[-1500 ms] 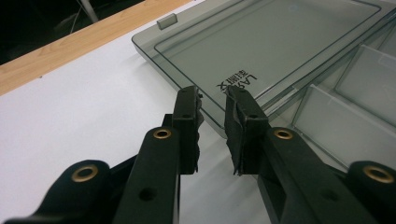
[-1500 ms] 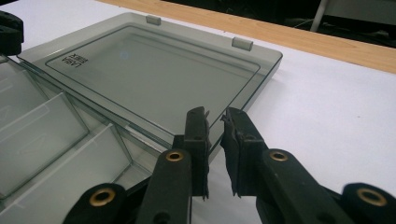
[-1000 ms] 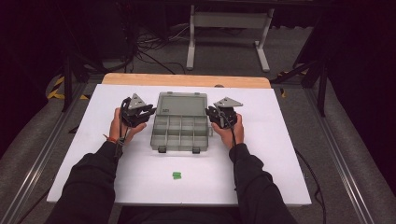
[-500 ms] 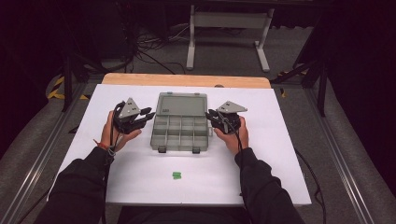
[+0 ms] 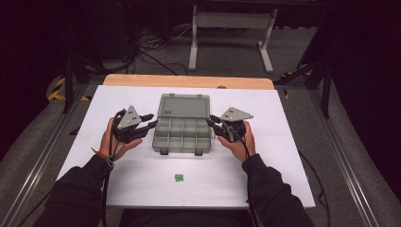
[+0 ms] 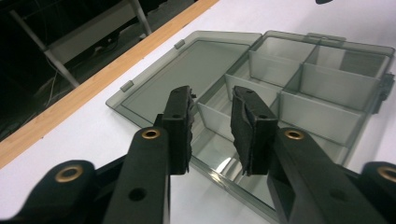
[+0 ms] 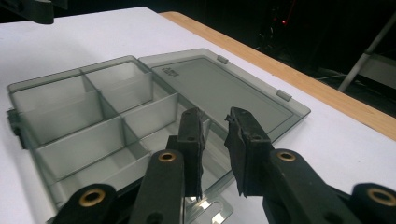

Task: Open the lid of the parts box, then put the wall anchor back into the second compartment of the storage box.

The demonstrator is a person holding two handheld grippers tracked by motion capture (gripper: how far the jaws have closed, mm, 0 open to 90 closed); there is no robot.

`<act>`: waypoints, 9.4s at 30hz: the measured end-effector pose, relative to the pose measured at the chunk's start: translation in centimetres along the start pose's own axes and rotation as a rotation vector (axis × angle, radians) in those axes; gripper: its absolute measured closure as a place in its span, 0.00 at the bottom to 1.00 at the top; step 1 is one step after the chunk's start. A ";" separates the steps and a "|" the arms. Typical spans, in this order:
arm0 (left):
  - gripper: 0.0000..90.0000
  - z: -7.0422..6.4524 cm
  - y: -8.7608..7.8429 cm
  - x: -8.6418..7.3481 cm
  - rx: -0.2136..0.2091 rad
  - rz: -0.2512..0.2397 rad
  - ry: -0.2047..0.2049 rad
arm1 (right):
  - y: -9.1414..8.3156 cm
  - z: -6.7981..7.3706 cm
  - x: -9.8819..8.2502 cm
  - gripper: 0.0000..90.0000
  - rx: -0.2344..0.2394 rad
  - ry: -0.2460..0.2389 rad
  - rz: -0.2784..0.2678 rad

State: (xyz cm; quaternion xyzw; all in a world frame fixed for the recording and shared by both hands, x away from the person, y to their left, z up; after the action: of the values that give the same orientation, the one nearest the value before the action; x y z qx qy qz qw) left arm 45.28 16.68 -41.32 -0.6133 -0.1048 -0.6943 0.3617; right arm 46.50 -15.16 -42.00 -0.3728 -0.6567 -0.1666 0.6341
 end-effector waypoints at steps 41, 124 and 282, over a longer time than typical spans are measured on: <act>0.13 -7.3 -3.9 -1.4 -0.240 -0.023 -0.036 | -8.6 3.4 -1.9 0.15 -0.020 -0.085 0.035; 0.94 -12.1 2.8 -3.3 -0.568 0.306 0.009 | -9.7 4.1 -4.7 0.11 0.022 -0.038 0.130; 0.85 -0.4 7.8 0.6 -0.215 0.196 -0.053 | -10.5 3.8 -4.2 0.09 -0.002 -0.054 0.094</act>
State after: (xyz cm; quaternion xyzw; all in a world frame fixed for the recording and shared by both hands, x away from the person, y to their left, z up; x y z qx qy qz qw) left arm 49.94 10.63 -43.21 -0.6738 0.0209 -0.6466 0.3572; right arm 36.12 -20.66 -43.85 -0.4082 -0.6552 -0.1269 0.6229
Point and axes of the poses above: each handheld gripper's, and its own axes: y roughly forward along the jaws, x roughly out of its top, z roughly to its left, the point moved 3 cm from there along y, roughly forward along the jaws, and after that the axes turned 10 degrees about -z, right-handed, at the moved point
